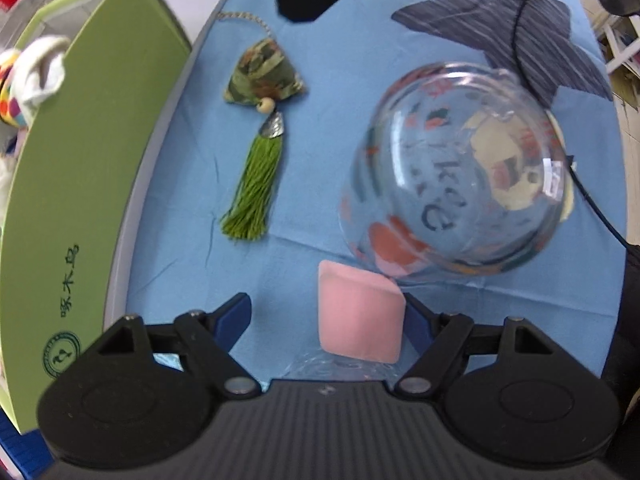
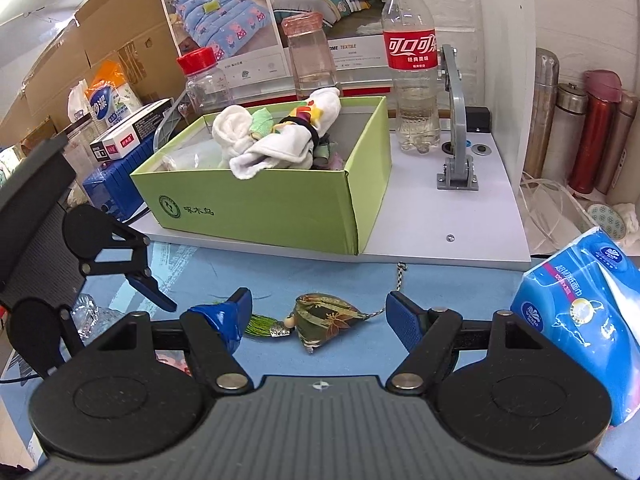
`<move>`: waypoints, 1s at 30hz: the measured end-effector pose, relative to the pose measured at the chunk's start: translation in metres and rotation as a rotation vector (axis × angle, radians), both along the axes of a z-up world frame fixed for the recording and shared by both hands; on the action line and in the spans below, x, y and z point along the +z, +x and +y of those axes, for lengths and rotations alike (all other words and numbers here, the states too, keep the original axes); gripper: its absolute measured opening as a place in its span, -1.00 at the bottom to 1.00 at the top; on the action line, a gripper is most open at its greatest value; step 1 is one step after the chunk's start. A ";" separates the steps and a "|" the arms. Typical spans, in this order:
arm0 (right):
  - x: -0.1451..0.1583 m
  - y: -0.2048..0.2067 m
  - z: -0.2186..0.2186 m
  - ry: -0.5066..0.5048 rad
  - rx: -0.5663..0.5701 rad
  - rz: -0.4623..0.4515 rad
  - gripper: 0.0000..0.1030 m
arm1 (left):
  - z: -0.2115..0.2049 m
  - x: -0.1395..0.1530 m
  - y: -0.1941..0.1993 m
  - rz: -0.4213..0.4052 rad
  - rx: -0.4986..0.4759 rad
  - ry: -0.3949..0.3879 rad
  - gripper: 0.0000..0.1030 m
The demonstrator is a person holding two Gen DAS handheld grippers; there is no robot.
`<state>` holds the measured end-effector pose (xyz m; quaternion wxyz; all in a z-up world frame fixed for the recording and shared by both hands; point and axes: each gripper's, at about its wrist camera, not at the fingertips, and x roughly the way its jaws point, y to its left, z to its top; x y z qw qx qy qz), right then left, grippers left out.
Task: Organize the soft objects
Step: 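Close left gripper on the pink sponge while right gripper grasps the sachet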
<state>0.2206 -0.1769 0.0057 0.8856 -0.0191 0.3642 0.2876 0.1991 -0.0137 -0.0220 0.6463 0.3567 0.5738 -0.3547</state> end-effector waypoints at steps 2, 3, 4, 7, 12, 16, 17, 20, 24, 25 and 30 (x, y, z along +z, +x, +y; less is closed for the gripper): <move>-0.001 0.002 -0.001 0.000 -0.006 0.005 0.16 | 0.005 -0.002 0.007 -0.001 0.052 0.006 0.53; -0.002 0.003 -0.003 0.001 -0.014 0.007 0.16 | 0.009 0.000 0.012 -0.009 0.085 0.002 0.53; -0.003 0.003 -0.004 0.003 -0.020 0.009 0.16 | 0.013 0.003 0.015 -0.027 0.119 -0.002 0.53; -0.005 0.003 -0.008 0.007 -0.031 0.020 0.16 | 0.031 0.009 0.033 -0.071 0.261 0.003 0.52; -0.009 -0.001 -0.011 0.010 -0.041 0.033 0.16 | 0.071 0.010 0.051 -0.083 0.440 0.001 0.52; -0.009 -0.003 -0.012 0.011 -0.039 0.036 0.17 | 0.116 0.005 0.050 -0.101 0.554 0.014 0.52; -0.009 -0.004 -0.012 0.009 -0.038 0.036 0.17 | 0.128 0.004 0.050 -0.102 0.589 0.009 0.56; -0.009 -0.005 -0.015 0.009 -0.045 0.037 0.17 | 0.175 0.003 0.045 -0.066 0.720 -0.064 0.56; -0.020 0.001 -0.014 0.008 -0.059 0.069 0.17 | 0.222 0.005 0.032 -0.089 0.867 -0.182 0.55; -0.024 0.003 -0.012 0.004 -0.063 0.076 0.17 | 0.228 0.006 0.030 -0.113 0.908 -0.222 0.55; -0.035 0.015 0.011 -0.009 -0.076 0.045 0.17 | 0.247 0.016 0.004 -0.173 1.025 -0.424 0.55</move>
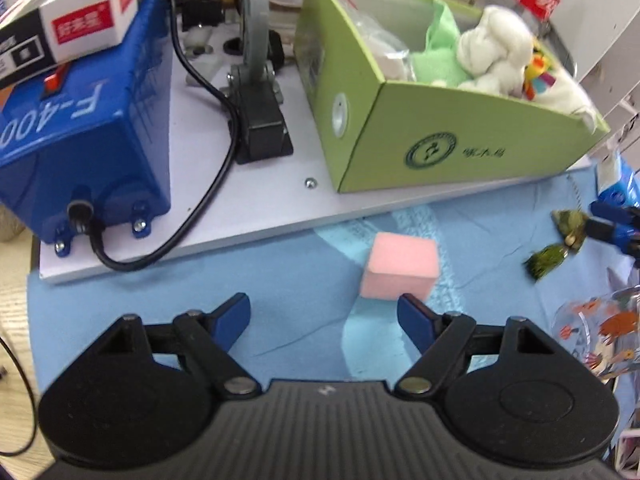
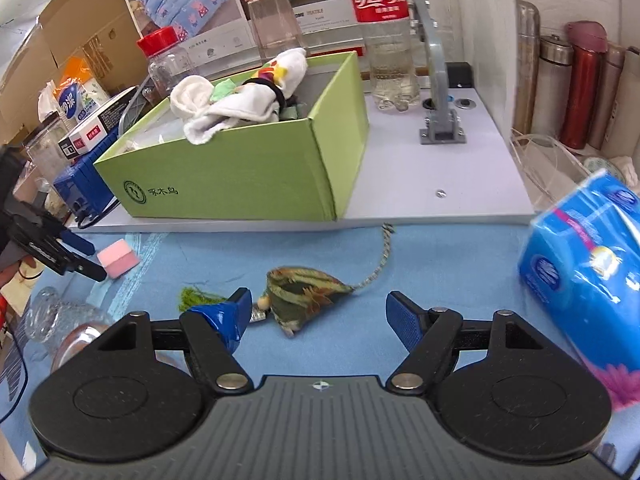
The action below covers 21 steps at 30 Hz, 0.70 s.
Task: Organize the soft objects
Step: 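Close left gripper on the pink sponge while right gripper grasps the sachet, then lift sponge and sachet into the lime-green box and open both grippers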
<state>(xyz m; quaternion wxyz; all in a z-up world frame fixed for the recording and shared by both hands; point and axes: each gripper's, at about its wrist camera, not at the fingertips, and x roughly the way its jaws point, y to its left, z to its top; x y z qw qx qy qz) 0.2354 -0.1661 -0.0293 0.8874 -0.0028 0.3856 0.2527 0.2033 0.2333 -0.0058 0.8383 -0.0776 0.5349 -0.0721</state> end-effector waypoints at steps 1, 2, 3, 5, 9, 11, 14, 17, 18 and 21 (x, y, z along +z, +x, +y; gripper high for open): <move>-0.002 0.004 0.007 -0.009 0.001 -0.013 0.17 | -0.001 0.001 -0.003 -0.010 -0.003 -0.003 0.55; -0.004 0.007 0.014 -0.022 0.002 -0.020 0.17 | -0.002 0.001 -0.006 -0.017 -0.014 -0.010 0.55; -0.007 0.009 0.020 -0.047 0.000 -0.026 0.17 | -0.007 -0.002 -0.012 -0.018 -0.027 -0.019 0.55; -0.014 0.013 0.031 -0.097 -0.004 -0.025 0.17 | -0.018 -0.003 -0.010 -0.024 -0.045 -0.024 0.56; -0.028 0.009 0.035 -0.207 -0.017 -0.068 0.18 | -0.038 -0.013 0.001 -0.042 -0.134 0.005 0.67; -0.032 0.005 0.027 -0.178 -0.030 -0.101 0.22 | -0.046 -0.015 0.004 -0.068 -0.168 0.026 0.84; -0.035 -0.001 0.024 -0.161 -0.060 -0.146 0.24 | -0.053 -0.022 0.010 -0.093 -0.161 0.035 0.85; -0.037 -0.003 0.024 -0.158 -0.078 -0.175 0.28 | -0.057 -0.023 0.008 -0.115 -0.174 0.063 0.83; -0.037 -0.003 0.024 -0.157 -0.077 -0.181 0.29 | -0.059 -0.023 0.006 -0.125 -0.177 0.083 0.71; -0.039 -0.004 0.024 -0.148 -0.071 -0.202 0.33 | -0.064 -0.020 -0.004 -0.156 -0.192 0.147 0.02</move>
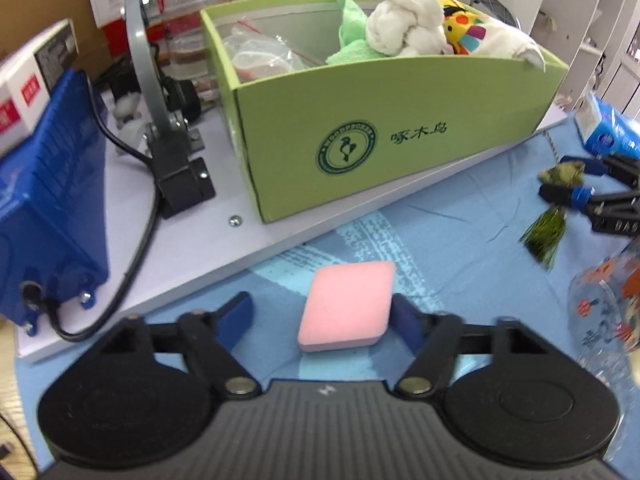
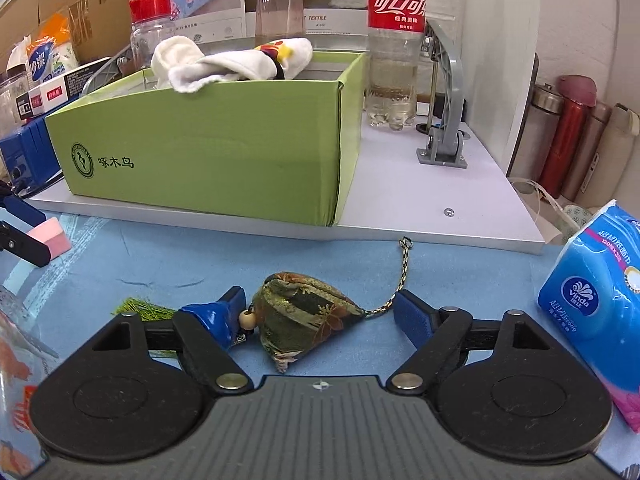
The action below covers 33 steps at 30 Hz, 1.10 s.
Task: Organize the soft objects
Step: 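Lift sponge and sachet into the lime-green box and open both grippers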
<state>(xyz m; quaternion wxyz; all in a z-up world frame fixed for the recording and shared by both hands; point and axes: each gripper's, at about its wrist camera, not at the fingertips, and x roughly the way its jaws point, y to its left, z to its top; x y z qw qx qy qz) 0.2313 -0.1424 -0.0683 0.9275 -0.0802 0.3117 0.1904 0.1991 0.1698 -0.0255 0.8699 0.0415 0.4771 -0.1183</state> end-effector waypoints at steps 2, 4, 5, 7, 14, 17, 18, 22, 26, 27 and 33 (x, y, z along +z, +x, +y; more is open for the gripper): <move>0.000 -0.002 0.001 0.005 0.000 -0.012 0.15 | 0.003 0.006 -0.005 0.008 0.006 -0.027 -0.35; 0.003 -0.002 0.000 0.016 0.005 -0.012 -0.28 | 0.005 0.010 -0.010 -0.002 0.027 -0.021 -0.36; 0.004 -0.002 -0.002 0.030 0.011 0.003 -0.31 | 0.006 0.013 -0.014 -0.009 0.033 -0.012 -0.36; 0.008 -0.005 -0.007 0.069 0.020 0.027 -0.33 | 0.011 0.025 -0.025 -0.026 0.043 -0.044 -0.36; 0.083 -0.036 -0.032 0.211 0.038 -0.096 -0.33 | 0.032 0.105 -0.041 -0.166 0.057 -0.165 -0.35; 0.127 -0.033 -0.023 0.245 0.084 -0.180 -0.33 | 0.028 0.138 -0.027 -0.240 0.061 -0.154 -0.35; 0.140 -0.027 -0.017 0.252 0.100 -0.200 -0.33 | 0.026 0.147 -0.019 -0.257 0.060 -0.157 -0.35; 0.173 0.008 0.021 0.236 0.160 -0.242 -0.32 | 0.011 0.164 0.021 -0.290 0.061 -0.166 -0.35; 0.178 0.053 0.063 0.204 0.195 -0.217 -0.32 | -0.001 0.154 0.059 -0.273 0.075 -0.162 -0.34; 0.174 0.063 0.072 0.190 0.198 -0.203 -0.31 | -0.002 0.148 0.068 -0.260 0.081 -0.161 -0.33; 0.129 0.111 0.105 0.142 0.189 -0.022 -0.20 | 0.000 0.113 0.098 -0.208 0.134 -0.149 0.20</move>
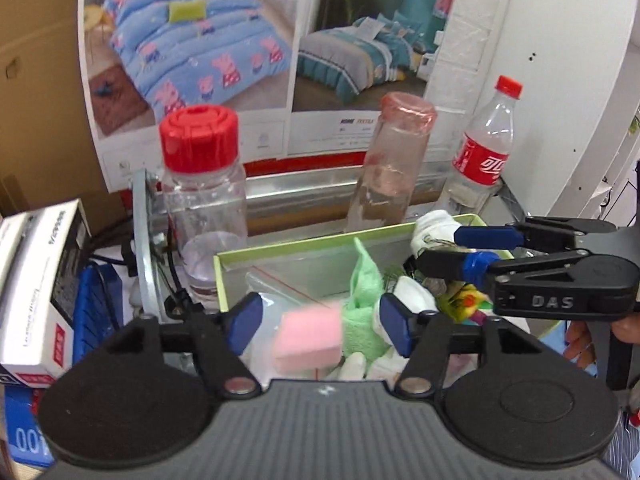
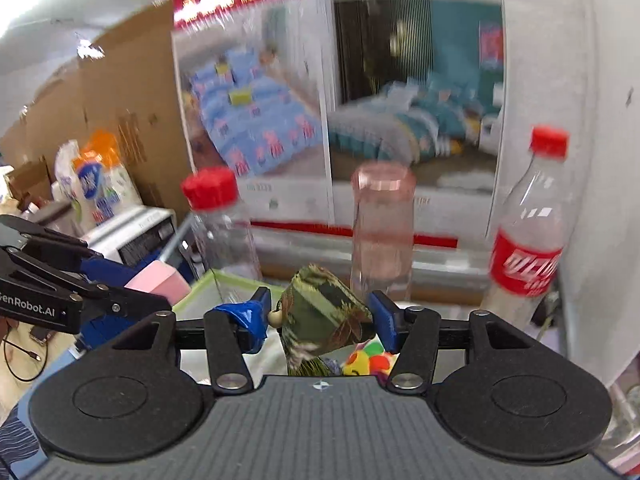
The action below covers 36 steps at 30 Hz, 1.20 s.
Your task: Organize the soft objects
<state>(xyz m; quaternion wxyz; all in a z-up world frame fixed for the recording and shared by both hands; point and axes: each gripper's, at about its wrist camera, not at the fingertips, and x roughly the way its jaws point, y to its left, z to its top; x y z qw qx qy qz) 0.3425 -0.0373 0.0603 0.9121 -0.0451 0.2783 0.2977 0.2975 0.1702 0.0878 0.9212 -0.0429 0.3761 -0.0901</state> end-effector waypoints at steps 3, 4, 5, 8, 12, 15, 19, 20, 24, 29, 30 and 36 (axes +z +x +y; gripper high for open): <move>-0.008 0.003 -0.001 0.047 0.013 0.033 -0.15 | 0.004 -0.003 0.000 -0.001 0.007 -0.019 0.24; -0.006 0.000 -0.003 0.071 0.009 0.014 -0.13 | 0.005 -0.003 -0.001 -0.001 0.010 -0.017 0.24; -0.004 -0.002 -0.005 0.089 -0.002 -0.007 -0.11 | 0.005 -0.003 -0.002 -0.003 0.011 -0.015 0.25; 0.003 -0.007 -0.006 0.097 -0.013 -0.048 -0.06 | 0.005 0.000 -0.012 -0.011 0.008 -0.015 0.26; 0.005 -0.014 -0.006 0.077 -0.018 -0.046 0.00 | 0.001 0.006 -0.033 -0.027 0.010 0.001 0.31; 0.004 -0.025 -0.010 0.063 -0.022 -0.033 0.05 | -0.003 0.012 -0.058 -0.057 0.027 0.023 0.35; 0.005 -0.047 -0.022 0.055 -0.030 -0.023 0.09 | -0.009 0.021 -0.096 -0.100 0.063 0.045 0.39; 0.005 -0.054 -0.026 0.054 -0.032 -0.024 0.10 | -0.011 0.023 -0.106 -0.111 0.073 0.046 0.40; 0.007 -0.086 -0.043 0.056 -0.061 -0.025 0.11 | -0.018 0.033 -0.145 -0.162 0.114 0.043 0.43; 0.011 -0.130 -0.064 0.065 -0.091 -0.039 0.12 | -0.025 0.047 -0.182 -0.223 0.139 0.025 0.61; 0.013 -0.139 -0.068 0.066 -0.098 -0.047 0.12 | -0.027 0.050 -0.189 -0.237 0.145 0.021 0.61; 0.032 -0.186 -0.082 0.034 -0.150 -0.129 0.12 | -0.039 0.069 -0.217 -0.286 0.152 0.012 0.61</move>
